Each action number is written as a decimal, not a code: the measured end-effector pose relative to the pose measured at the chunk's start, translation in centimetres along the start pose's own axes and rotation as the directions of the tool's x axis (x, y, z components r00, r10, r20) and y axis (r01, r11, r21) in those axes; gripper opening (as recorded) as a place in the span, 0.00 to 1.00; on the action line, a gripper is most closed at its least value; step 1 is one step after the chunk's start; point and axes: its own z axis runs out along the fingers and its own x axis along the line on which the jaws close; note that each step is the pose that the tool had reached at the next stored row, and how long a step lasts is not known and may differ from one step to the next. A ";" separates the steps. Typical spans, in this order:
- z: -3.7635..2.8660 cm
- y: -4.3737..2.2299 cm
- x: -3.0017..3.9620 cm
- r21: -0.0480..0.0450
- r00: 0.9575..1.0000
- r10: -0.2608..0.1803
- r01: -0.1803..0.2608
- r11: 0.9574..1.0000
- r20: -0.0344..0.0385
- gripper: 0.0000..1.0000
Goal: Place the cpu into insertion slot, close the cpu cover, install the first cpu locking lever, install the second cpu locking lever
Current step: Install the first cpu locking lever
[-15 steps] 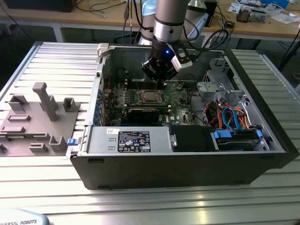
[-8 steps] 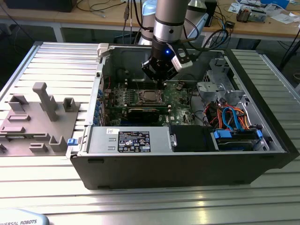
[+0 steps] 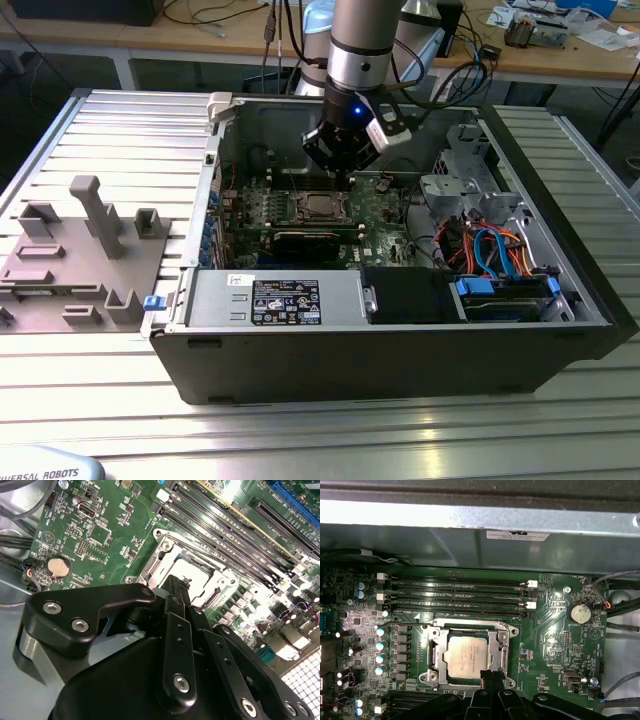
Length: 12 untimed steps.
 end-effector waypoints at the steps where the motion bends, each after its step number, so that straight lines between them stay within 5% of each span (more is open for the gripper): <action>1: 0.00 0.00 0.00 0.000 1.000 -0.002 0.002 1.000 0.000 0.11; 12: 0.01 -0.01 0.00 -0.001 1.000 -0.018 0.018 1.000 0.001 0.11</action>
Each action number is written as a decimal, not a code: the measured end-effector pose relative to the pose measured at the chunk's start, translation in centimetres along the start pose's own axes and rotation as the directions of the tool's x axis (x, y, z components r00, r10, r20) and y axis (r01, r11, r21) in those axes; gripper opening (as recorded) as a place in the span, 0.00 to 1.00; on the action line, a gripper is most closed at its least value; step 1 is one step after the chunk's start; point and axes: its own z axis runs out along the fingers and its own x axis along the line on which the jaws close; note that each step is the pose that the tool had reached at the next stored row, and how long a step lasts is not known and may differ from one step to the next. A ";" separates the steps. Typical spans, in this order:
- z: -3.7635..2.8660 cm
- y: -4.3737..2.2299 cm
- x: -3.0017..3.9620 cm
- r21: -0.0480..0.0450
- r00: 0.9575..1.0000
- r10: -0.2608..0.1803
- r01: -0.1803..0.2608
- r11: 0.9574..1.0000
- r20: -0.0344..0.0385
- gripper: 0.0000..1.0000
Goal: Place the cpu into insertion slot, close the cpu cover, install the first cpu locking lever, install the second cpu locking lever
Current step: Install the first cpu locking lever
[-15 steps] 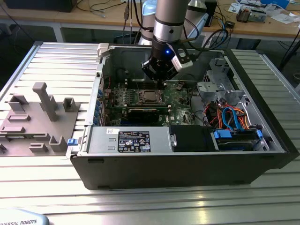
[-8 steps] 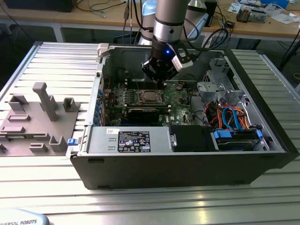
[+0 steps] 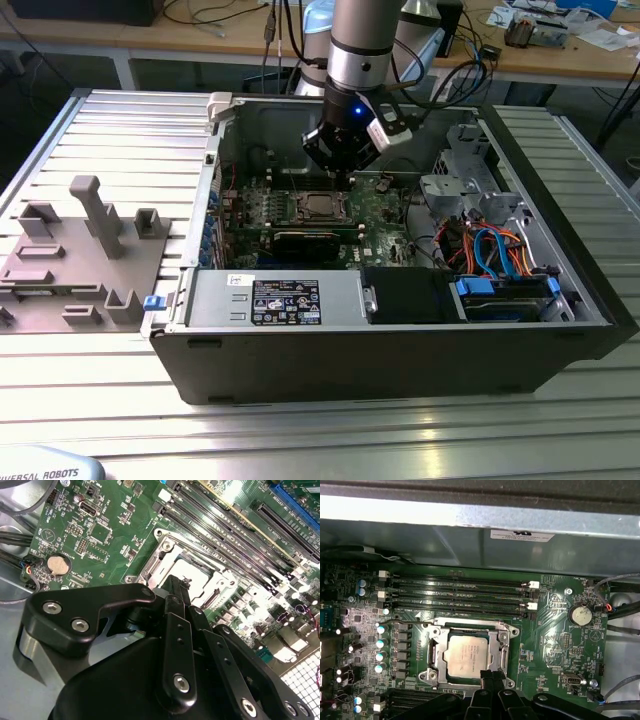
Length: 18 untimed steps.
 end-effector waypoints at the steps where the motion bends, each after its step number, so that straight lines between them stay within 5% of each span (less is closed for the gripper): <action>1: -0.01 0.00 0.00 0.000 1.000 0.000 0.000 1.000 0.000 0.11; 18: 0.00 -0.01 0.00 -0.002 1.000 -0.016 0.016 1.000 0.001 0.11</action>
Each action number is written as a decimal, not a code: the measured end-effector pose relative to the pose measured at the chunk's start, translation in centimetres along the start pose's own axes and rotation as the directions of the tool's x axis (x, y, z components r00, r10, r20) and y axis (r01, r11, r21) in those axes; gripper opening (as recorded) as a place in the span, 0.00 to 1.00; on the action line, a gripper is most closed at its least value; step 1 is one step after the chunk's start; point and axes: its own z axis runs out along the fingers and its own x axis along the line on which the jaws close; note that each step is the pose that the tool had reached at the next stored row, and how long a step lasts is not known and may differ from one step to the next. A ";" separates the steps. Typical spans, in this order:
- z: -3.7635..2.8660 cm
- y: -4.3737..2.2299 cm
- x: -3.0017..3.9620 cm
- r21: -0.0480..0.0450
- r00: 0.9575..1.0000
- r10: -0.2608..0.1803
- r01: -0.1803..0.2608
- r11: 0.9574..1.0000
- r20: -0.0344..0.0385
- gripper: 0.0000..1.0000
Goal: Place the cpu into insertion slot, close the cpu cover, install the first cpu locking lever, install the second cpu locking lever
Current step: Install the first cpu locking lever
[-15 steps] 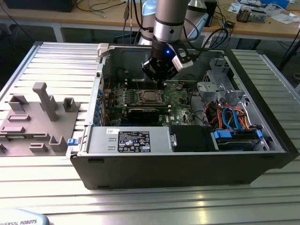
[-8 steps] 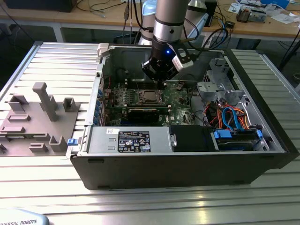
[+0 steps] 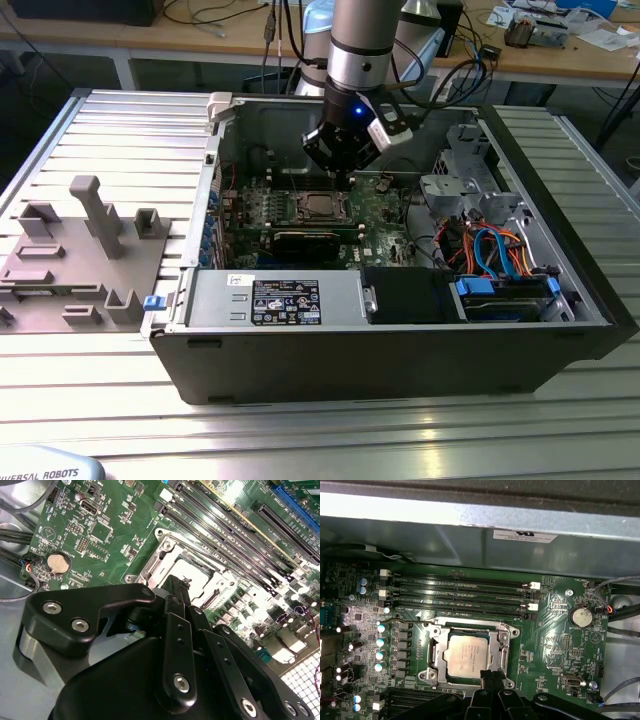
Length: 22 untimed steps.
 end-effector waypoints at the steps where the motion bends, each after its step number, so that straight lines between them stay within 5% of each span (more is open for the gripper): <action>1: 0.00 0.00 0.00 0.000 1.000 -0.001 0.001 1.000 0.000 0.11; 22: 0.00 0.00 0.00 0.001 0.999 -0.045 0.045 0.999 0.001 0.11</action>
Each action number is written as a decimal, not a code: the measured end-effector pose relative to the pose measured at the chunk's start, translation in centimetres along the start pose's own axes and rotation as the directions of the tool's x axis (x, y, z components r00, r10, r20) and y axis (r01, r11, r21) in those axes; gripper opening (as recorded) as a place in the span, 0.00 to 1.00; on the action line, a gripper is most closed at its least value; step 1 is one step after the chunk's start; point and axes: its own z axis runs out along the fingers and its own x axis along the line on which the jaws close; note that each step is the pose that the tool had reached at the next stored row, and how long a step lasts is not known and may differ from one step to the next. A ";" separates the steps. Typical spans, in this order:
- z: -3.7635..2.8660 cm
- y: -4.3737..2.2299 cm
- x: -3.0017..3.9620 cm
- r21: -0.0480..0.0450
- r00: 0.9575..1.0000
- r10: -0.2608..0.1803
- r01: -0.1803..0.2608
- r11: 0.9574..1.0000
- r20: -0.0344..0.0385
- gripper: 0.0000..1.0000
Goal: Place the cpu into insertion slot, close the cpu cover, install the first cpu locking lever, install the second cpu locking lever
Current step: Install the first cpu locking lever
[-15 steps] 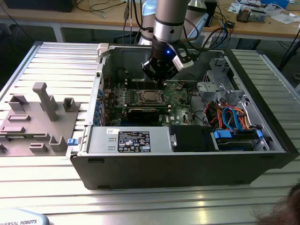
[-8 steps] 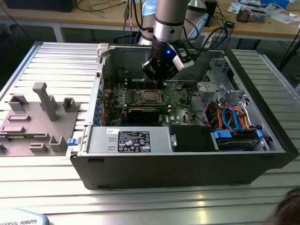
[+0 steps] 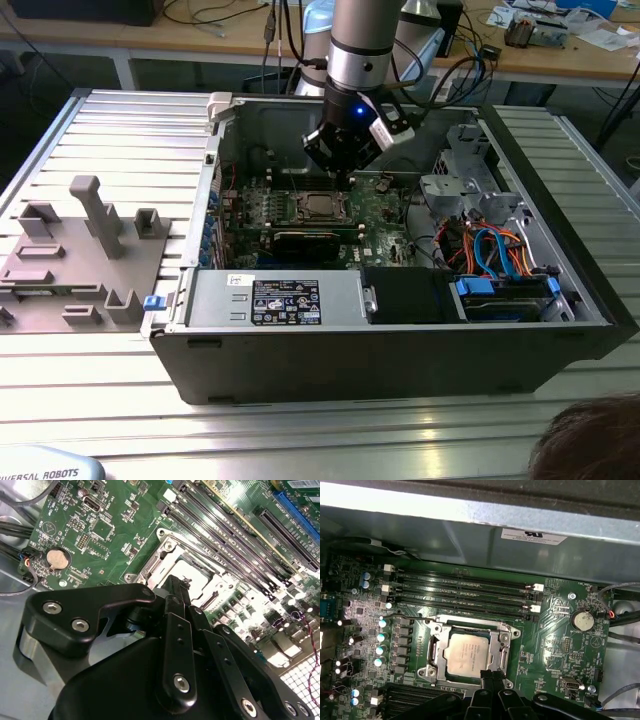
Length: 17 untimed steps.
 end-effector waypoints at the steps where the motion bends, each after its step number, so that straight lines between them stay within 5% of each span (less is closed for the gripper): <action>1: 0.00 0.00 0.00 0.000 1.000 -0.002 0.002 1.000 0.000 0.11; 17: 0.00 0.00 0.00 0.001 0.999 -0.039 0.039 0.999 0.001 0.11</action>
